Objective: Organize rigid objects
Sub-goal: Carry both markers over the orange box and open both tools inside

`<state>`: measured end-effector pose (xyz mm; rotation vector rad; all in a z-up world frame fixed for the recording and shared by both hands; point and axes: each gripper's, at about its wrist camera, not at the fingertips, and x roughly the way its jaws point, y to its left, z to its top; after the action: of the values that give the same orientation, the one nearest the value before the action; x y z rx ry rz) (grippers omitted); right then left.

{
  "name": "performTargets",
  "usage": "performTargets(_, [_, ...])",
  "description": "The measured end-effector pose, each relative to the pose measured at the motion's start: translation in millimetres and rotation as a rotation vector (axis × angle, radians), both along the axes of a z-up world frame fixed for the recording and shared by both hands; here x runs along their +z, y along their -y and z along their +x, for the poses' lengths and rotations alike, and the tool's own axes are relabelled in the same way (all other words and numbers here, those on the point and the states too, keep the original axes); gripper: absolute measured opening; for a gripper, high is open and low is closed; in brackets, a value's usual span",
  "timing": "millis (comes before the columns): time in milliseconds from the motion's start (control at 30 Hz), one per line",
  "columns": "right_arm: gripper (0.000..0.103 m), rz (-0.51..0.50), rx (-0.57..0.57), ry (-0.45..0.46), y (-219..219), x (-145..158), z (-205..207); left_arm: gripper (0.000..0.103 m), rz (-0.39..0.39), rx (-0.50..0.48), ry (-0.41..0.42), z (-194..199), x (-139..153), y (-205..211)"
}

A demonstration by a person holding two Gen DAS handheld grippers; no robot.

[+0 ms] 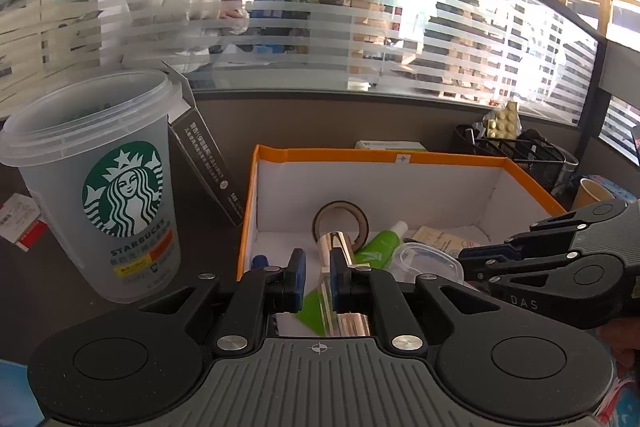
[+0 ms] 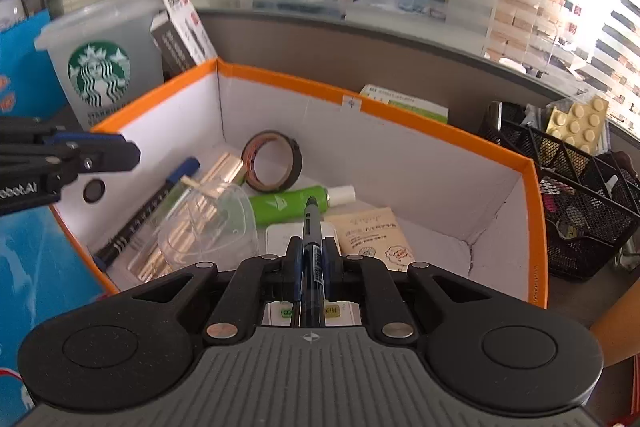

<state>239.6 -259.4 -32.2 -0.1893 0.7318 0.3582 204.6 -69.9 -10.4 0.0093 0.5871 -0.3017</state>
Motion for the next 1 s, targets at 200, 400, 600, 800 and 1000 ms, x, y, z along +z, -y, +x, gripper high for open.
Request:
performTargets(200, [0.010, -0.031, 0.008, -0.046, -4, -4, 8, 0.011, 0.004, -0.013, 0.002, -3, 0, 5])
performTargets(400, [0.010, -0.020, -0.005, -0.045, 0, -4, 7, 0.011, 0.005, -0.014, 0.000, -7, 1, 6])
performTargets(600, [0.020, 0.001, -0.030, 0.017, 7, 13, -6, 0.011, 0.004, -0.017, 0.013, -22, 9, 7])
performTargets(800, [0.035, 0.018, -0.048, 0.074, 12, 37, -29, 0.011, 0.006, -0.017, 0.040, -43, 22, 6])
performTargets(1000, [0.046, 0.046, -0.067, 0.138, 20, 59, -61, 0.016, 0.000, 0.007, 0.056, -64, 32, -1])
